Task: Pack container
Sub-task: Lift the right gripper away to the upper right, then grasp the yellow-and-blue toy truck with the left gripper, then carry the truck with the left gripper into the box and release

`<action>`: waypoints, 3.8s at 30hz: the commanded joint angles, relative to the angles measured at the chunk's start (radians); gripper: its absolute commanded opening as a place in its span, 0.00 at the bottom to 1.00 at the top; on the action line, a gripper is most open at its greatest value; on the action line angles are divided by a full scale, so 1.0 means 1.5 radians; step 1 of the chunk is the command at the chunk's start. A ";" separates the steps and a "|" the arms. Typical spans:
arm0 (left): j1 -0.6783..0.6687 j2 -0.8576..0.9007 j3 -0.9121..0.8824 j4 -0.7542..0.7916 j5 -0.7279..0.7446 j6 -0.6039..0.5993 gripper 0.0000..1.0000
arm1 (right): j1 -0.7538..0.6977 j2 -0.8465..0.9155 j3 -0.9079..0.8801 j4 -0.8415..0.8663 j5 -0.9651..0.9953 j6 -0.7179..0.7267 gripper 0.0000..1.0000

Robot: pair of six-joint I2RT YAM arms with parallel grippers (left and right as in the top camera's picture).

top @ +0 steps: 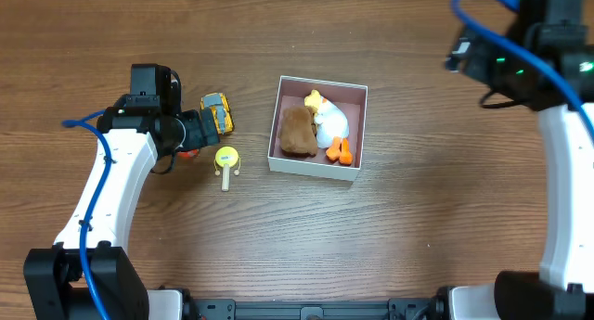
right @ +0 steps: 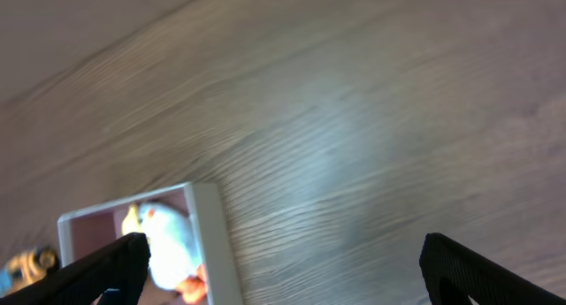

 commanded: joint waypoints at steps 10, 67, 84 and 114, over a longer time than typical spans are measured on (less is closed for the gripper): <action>-0.006 0.027 0.223 -0.162 0.020 0.060 1.00 | -0.209 0.049 -0.046 -0.001 -0.120 0.007 1.00; -0.088 0.432 0.459 -0.257 -0.089 0.004 0.40 | -0.209 0.050 -0.046 -0.001 -0.120 0.007 1.00; -0.176 0.426 0.871 -0.558 0.009 0.156 0.30 | -0.209 0.050 -0.046 -0.001 -0.120 0.007 1.00; -0.444 0.426 0.597 -0.378 -0.036 0.777 0.09 | -0.209 0.050 -0.046 -0.001 -0.120 0.007 1.00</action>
